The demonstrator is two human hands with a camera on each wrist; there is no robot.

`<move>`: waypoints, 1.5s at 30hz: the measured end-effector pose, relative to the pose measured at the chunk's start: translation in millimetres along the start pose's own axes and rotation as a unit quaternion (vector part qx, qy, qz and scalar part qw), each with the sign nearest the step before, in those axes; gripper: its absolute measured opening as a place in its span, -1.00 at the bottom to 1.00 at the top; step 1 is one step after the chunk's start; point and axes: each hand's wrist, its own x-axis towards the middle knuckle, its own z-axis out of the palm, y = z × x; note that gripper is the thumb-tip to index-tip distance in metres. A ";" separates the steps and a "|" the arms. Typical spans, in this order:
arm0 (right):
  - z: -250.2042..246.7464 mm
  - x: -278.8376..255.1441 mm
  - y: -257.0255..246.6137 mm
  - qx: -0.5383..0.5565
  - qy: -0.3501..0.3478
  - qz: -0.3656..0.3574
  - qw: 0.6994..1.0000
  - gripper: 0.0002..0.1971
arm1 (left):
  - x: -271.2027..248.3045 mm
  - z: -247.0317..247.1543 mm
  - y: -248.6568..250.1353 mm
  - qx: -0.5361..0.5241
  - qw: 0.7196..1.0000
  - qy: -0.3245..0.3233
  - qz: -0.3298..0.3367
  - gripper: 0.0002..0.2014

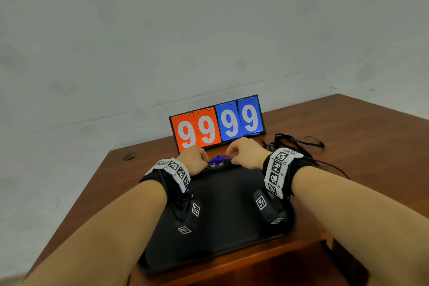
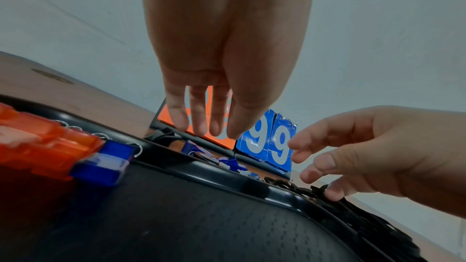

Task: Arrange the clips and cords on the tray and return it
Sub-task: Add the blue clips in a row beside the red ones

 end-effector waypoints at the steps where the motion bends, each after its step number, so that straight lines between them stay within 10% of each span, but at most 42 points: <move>1: -0.8 2.8 2.7 0.003 0.002 -0.001 1.000 -0.69 | 5.0 1.3 0.1 0.000 1.000 -0.004 -0.005 -0.84; 26: 10.8 46.6 17.2 -0.001 -0.035 -0.012 0.999 -0.68 | 52.1 19.6 -0.9 0.084 0.995 -0.025 -0.041 -0.71; 45: 37.6 81.6 -7.6 -0.112 -0.123 0.040 0.985 -0.70 | 20.5 -9.2 -29.2 -0.095 0.994 0.020 -0.054 -0.85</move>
